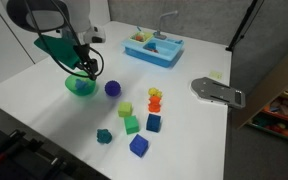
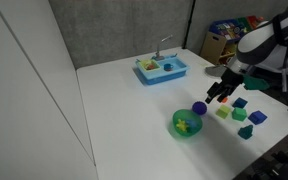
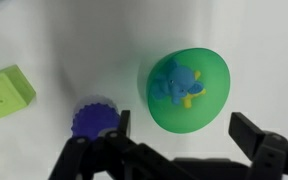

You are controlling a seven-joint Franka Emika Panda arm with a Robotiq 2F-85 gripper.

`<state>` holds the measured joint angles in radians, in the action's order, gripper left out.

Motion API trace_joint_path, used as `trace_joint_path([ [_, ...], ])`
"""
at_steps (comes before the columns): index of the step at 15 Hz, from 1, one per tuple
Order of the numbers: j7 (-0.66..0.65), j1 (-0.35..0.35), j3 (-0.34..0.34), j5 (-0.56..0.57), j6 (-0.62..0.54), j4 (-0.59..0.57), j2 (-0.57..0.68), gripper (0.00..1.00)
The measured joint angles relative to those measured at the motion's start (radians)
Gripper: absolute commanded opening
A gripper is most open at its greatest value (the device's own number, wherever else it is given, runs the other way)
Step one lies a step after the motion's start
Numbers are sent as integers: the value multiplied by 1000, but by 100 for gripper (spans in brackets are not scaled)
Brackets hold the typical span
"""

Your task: Put the blue thing into the bowl

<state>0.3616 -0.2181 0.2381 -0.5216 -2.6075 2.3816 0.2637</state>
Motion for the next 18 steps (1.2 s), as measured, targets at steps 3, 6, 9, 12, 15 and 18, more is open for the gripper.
trace_joint_path([
  [3,-119,50,-66,17,24,-1,-49,100],
  [6,-167,86,-102,40,37,1,-72,100],
  [9,-166,89,-104,40,37,2,-63,100],
  [12,-169,102,-123,45,37,10,-57,100],
  [15,-208,125,-145,85,45,23,-62,100],
  [18,-292,160,-155,148,80,24,-100,100],
])
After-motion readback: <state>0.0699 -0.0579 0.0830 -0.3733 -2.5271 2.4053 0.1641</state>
